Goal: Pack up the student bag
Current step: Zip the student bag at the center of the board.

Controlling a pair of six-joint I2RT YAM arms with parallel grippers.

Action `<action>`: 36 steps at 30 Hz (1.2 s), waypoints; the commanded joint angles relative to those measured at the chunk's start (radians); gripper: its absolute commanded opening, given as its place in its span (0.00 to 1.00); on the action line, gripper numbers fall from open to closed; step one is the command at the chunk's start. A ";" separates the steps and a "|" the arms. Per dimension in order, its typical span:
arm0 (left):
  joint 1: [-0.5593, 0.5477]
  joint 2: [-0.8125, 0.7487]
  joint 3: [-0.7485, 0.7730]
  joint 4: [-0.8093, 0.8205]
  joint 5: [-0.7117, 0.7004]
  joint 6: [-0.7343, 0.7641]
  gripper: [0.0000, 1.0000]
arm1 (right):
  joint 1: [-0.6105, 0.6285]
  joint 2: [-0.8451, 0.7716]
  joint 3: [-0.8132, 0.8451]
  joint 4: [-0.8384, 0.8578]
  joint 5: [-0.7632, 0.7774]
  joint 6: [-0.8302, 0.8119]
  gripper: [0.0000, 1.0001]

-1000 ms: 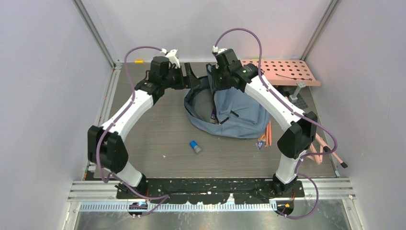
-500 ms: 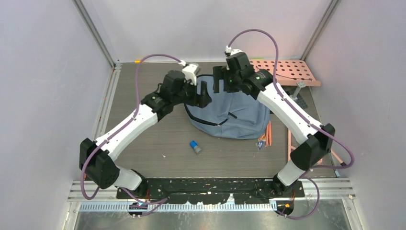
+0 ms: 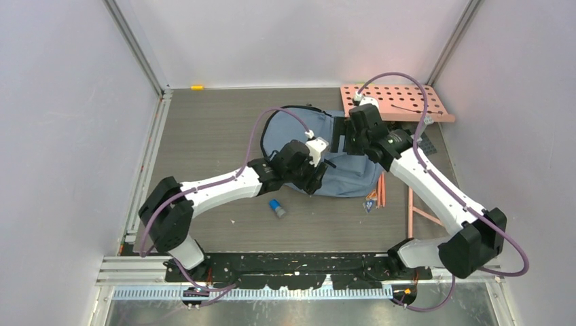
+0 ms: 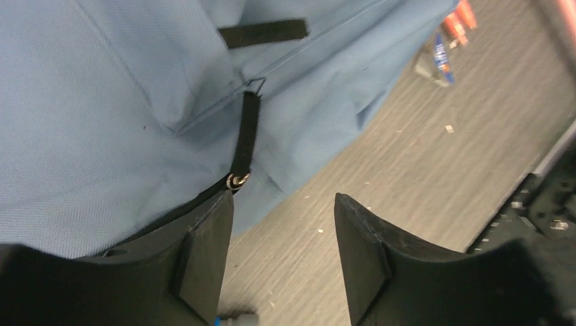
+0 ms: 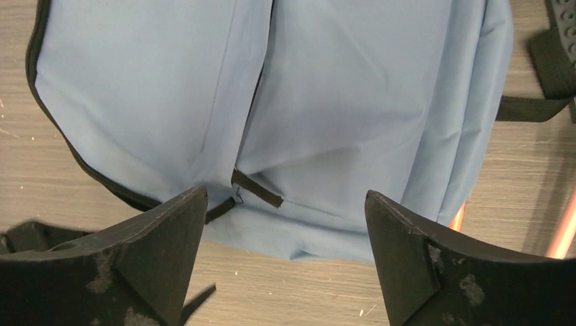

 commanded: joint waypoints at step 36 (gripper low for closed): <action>-0.048 0.057 -0.027 0.321 -0.372 0.136 0.72 | 0.010 -0.250 -0.281 0.170 -0.156 -0.005 0.80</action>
